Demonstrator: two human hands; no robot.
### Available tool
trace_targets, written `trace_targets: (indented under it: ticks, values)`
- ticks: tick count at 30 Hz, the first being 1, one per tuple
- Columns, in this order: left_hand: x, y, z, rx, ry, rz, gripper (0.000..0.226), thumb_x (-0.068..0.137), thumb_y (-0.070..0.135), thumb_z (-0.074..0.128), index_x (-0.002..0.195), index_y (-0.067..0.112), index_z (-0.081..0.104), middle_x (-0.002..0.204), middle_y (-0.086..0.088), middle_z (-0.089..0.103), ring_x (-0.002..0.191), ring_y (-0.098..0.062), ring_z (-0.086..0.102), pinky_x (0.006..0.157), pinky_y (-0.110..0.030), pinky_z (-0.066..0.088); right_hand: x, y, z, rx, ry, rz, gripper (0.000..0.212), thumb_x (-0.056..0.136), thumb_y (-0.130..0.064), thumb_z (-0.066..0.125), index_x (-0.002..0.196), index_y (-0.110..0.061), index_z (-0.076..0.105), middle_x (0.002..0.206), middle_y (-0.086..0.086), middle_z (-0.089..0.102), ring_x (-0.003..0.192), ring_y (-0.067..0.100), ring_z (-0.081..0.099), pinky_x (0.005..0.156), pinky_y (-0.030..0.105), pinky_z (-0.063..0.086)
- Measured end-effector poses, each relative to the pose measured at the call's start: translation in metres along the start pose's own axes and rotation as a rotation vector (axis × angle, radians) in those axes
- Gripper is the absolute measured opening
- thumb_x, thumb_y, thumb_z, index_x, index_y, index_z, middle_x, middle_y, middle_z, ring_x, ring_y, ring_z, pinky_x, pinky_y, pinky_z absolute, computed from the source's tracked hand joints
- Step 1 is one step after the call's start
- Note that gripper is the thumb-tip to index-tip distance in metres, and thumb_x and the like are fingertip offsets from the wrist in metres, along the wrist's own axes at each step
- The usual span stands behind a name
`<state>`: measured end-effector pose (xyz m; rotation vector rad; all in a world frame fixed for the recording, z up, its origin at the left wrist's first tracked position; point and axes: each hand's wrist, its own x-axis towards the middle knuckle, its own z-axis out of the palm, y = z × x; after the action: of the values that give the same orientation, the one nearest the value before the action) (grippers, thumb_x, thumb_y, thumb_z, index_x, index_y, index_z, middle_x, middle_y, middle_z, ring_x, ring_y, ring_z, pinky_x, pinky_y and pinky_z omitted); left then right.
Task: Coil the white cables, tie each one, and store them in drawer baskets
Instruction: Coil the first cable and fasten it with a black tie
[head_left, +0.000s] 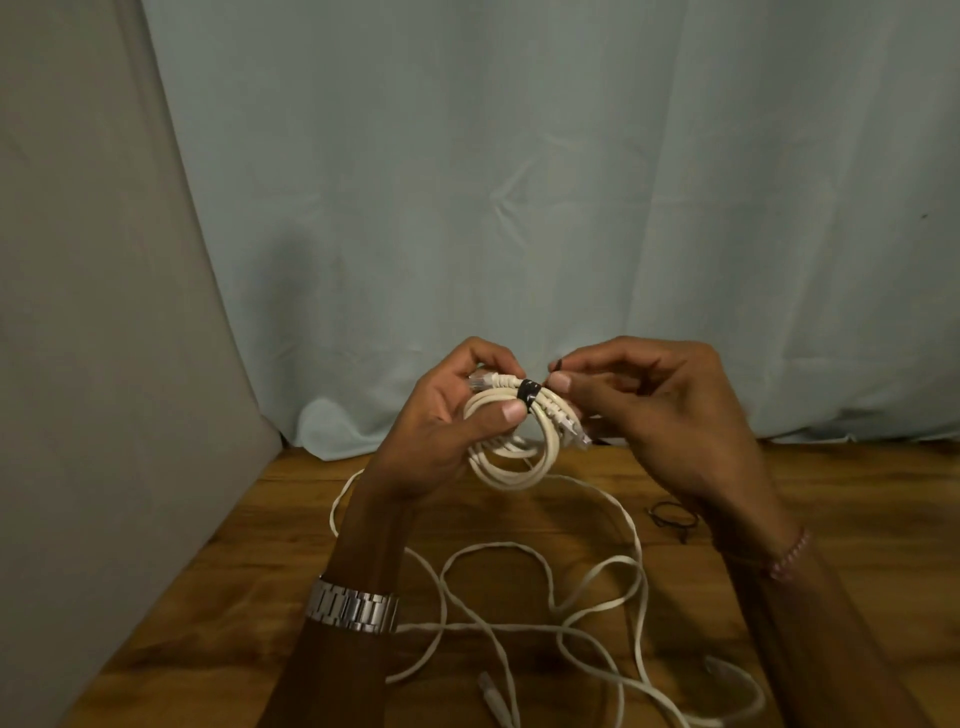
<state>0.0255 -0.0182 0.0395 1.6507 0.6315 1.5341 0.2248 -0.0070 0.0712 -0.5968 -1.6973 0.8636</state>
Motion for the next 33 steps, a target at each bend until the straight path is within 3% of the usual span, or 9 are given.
trace_targets:
  ticks: [4, 7, 9, 13, 18, 23, 26, 33]
  values:
    - [-0.001, 0.002, -0.001, 0.036, -0.001, 0.013, 0.02, 0.08, 0.017, 0.073, 0.097, 0.025, 0.065, 0.095, -0.016, 0.062, 0.082, -0.036, 0.055, 0.074, -0.042, 0.046, -0.004, 0.004, 0.001, -0.482, 0.002, -0.407, 0.012, 0.09, -0.015, 0.076, 0.1, -0.015, 0.081, 0.088, -0.007, 0.078, 0.078, 0.006, 0.071, 0.065, 0.013, 0.056]
    - [-0.002, 0.008, -0.001, 0.089, -0.024, 0.025, 0.022, 0.079, 0.016, 0.074, 0.097, 0.026, 0.066, 0.091, -0.004, 0.066, 0.078, -0.023, 0.063, 0.069, -0.032, 0.054, -0.004, 0.003, -0.002, -0.642, -0.046, -0.565, 0.015, 0.09, -0.013, 0.075, 0.104, -0.014, 0.08, 0.09, -0.002, 0.077, 0.077, 0.007, 0.069, 0.066, 0.021, 0.059]
    - [-0.002, 0.009, 0.0, 0.112, -0.03, 0.036, 0.023, 0.079, 0.016, 0.075, 0.097, 0.027, 0.066, 0.091, -0.004, 0.067, 0.078, -0.024, 0.064, 0.07, -0.032, 0.055, -0.004, 0.002, -0.005, -0.688, -0.071, -0.634, 0.015, 0.091, -0.014, 0.073, 0.105, -0.013, 0.078, 0.092, 0.0, 0.076, 0.078, 0.01, 0.068, 0.067, 0.028, 0.06]
    - [-0.003, 0.012, 0.0, 0.15, -0.045, 0.057, 0.024, 0.079, 0.016, 0.075, 0.097, 0.026, 0.064, 0.092, -0.006, 0.065, 0.08, -0.027, 0.062, 0.07, -0.035, 0.054, -0.002, 0.002, -0.007, -0.69, -0.111, -0.634, 0.017, 0.096, -0.021, 0.065, 0.108, -0.013, 0.074, 0.096, 0.001, 0.075, 0.081, 0.013, 0.07, 0.069, 0.033, 0.06]
    - [-0.003, 0.013, -0.002, 0.132, -0.056, 0.067, 0.024, 0.079, 0.015, 0.075, 0.097, 0.022, 0.061, 0.091, -0.014, 0.062, 0.078, -0.031, 0.058, 0.07, -0.039, 0.05, -0.001, 0.004, -0.002, -0.496, -0.043, -0.57, 0.011, 0.091, -0.011, 0.074, 0.101, -0.011, 0.078, 0.091, -0.008, 0.076, 0.082, 0.001, 0.071, 0.072, 0.017, 0.058]
    - [-0.004, 0.015, -0.003, 0.115, -0.063, 0.065, 0.023, 0.078, 0.015, 0.075, 0.095, 0.026, 0.063, 0.091, -0.012, 0.062, 0.078, -0.031, 0.059, 0.071, -0.039, 0.052, -0.001, 0.003, -0.001, -0.355, -0.029, -0.515, 0.013, 0.087, -0.011, 0.077, 0.1, -0.008, 0.079, 0.09, -0.005, 0.077, 0.081, 0.002, 0.073, 0.069, 0.019, 0.06]
    - [-0.004, 0.016, -0.003, 0.116, -0.059, 0.064, 0.023, 0.078, 0.015, 0.075, 0.094, 0.026, 0.063, 0.091, -0.012, 0.063, 0.079, -0.032, 0.059, 0.071, -0.039, 0.052, -0.002, 0.002, -0.002, -0.408, -0.051, -0.564, 0.014, 0.089, -0.011, 0.076, 0.102, -0.01, 0.08, 0.093, -0.004, 0.078, 0.081, 0.003, 0.073, 0.069, 0.019, 0.059]
    - [-0.006, 0.023, -0.003, 0.189, -0.048, 0.054, 0.023, 0.077, 0.016, 0.076, 0.094, 0.029, 0.067, 0.089, 0.0, 0.069, 0.076, -0.018, 0.065, 0.068, -0.028, 0.053, -0.004, 0.003, -0.005, -0.654, -0.115, -0.742, 0.019, 0.098, -0.02, 0.064, 0.108, -0.01, 0.076, 0.097, 0.002, 0.075, 0.085, 0.01, 0.069, 0.076, 0.023, 0.056]
